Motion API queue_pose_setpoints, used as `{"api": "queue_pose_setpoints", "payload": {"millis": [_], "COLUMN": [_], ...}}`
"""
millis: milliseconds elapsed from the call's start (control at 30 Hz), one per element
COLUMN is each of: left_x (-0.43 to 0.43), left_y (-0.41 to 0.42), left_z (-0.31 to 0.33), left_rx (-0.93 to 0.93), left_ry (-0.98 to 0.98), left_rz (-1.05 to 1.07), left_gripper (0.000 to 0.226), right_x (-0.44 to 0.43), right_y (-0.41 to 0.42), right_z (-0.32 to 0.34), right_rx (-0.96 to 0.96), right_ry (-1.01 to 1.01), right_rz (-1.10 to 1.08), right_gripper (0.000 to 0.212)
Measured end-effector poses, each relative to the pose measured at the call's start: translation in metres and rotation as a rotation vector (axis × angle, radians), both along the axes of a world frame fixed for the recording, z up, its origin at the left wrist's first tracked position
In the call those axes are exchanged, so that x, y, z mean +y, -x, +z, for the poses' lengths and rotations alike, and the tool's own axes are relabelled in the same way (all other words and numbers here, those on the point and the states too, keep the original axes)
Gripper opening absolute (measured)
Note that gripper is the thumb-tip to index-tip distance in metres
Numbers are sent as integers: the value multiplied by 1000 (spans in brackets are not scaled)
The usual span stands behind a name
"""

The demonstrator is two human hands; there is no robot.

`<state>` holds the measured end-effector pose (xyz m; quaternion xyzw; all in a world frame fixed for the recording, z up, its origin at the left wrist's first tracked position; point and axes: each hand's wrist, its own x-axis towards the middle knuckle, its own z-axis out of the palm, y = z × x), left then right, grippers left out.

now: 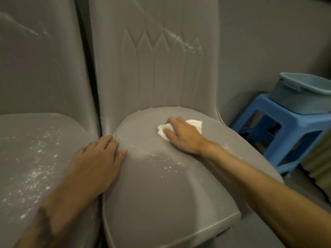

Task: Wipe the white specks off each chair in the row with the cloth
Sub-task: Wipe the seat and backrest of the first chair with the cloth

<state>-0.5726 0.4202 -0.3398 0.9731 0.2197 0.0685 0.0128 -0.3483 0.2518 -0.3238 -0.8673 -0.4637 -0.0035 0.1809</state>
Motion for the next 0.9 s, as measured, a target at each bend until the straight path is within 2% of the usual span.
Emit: {"api": "queue_pose_setpoints", "payload": {"millis": [67, 100, 233, 367, 433, 533, 600, 733, 900], "left_x": [4, 6, 12, 5, 4, 1, 1, -2, -4], "left_y": [-2, -4, -10, -9, -8, -9, -7, -2, 1], "left_z": [1, 2, 14, 13, 5, 5, 3, -4, -10], "left_rx": [0, 14, 78, -9, -35, -10, 16, -19, -53], "left_ry": [-31, -10, 182, 182, 151, 151, 163, 162, 110], "left_rz": [-15, -15, 66, 82, 85, 87, 97, 98, 83], "left_gripper": [32, 28, 51, 54, 52, 51, 61, 85, 91], "right_x": [-8, -15, -53, -78, -78, -90, -102, -115, -136], "right_y": [24, 26, -20, -57, -47, -33, -48, -68, -43], "right_z": [0, 4, 16, 16, 11, 4, 8, 10, 3], "right_rx": [16, 8, 3, 6, -1, -1, 7, 41, 45], "right_ry": [-27, -5, 123, 111, 97, 75, 87, 23, 51], "right_rz": [86, 108, -45, -237, -198, -23, -29, -187, 21], "right_gripper": [28, 28, 31, 32, 31, 29, 30, 30, 25]}}
